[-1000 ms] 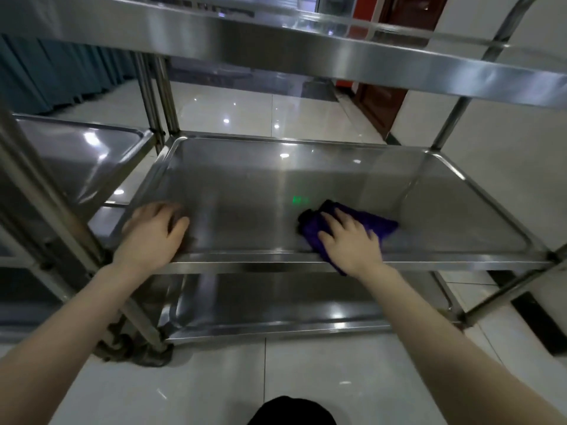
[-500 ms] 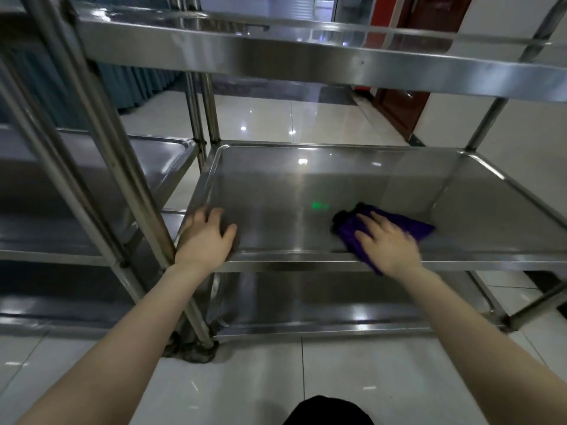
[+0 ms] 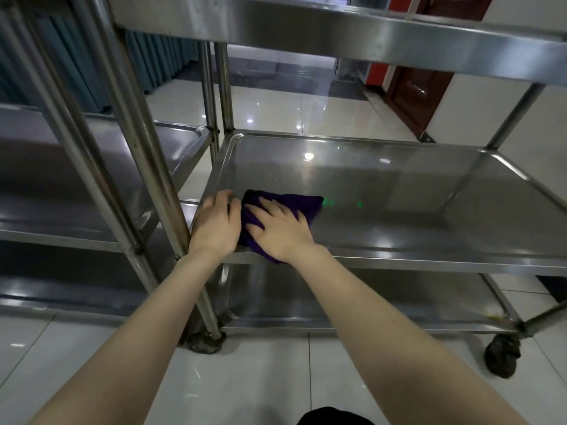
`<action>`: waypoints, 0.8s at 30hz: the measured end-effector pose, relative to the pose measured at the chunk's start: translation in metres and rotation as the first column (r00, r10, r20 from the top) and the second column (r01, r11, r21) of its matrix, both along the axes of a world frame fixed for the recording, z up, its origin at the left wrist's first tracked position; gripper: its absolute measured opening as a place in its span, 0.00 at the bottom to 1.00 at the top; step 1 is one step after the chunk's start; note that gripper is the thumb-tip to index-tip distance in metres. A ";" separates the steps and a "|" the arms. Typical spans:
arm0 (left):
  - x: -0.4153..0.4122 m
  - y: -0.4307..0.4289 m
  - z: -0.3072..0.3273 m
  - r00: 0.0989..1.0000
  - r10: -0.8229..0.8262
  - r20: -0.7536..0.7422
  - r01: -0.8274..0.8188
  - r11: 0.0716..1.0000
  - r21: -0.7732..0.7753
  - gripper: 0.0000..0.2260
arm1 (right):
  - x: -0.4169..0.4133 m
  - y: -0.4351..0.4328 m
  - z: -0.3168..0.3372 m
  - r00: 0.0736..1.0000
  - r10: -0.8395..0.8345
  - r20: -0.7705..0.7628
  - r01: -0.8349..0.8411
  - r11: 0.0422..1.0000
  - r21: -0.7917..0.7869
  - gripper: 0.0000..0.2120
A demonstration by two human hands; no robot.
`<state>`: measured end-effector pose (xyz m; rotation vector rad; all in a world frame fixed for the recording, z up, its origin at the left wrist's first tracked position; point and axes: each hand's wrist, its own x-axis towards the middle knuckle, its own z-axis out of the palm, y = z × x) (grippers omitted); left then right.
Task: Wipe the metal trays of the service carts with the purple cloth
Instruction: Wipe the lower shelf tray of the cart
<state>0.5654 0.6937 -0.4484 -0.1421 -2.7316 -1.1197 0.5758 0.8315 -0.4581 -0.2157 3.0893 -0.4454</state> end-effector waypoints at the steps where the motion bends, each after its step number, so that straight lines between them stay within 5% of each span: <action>1: 0.001 0.000 0.000 1.000 -0.007 -0.001 0.007 1.000 -0.014 0.18 | 0.003 0.012 0.000 1.000 -0.002 -0.010 0.002 1.000 -0.006 0.24; 5: 0.001 0.000 0.000 1.000 0.019 -0.010 -0.019 1.000 0.008 0.18 | 0.034 0.121 -0.003 0.957 -0.260 -0.132 0.267 0.963 0.042 0.23; 10: -0.001 0.004 -0.003 0.997 0.080 -0.003 -0.080 0.994 0.075 0.17 | 0.072 0.232 0.013 0.758 -0.651 0.047 0.651 0.759 0.019 0.25; 13: -0.003 0.006 -0.003 0.993 0.117 0.001 -0.116 0.984 0.139 0.17 | 0.045 0.177 0.007 0.838 -0.546 0.017 0.544 0.837 0.055 0.25; 16: -0.004 0.004 -0.003 0.993 0.115 -0.021 -0.108 0.971 0.213 0.16 | -0.001 0.069 0.001 0.970 -0.239 -0.049 0.242 0.966 0.085 0.25; 20: -0.006 -0.002 -0.001 0.996 0.086 -0.005 -0.081 0.950 0.300 0.16 | -0.034 -0.022 0.003 0.994 0.107 -0.005 -0.107 0.994 0.031 0.24; 24: -0.008 -0.004 -0.001 0.997 0.075 0.010 -0.075 0.967 0.244 0.16 | -0.037 0.046 0.001 0.998 -0.043 -0.051 0.044 0.999 0.031 0.24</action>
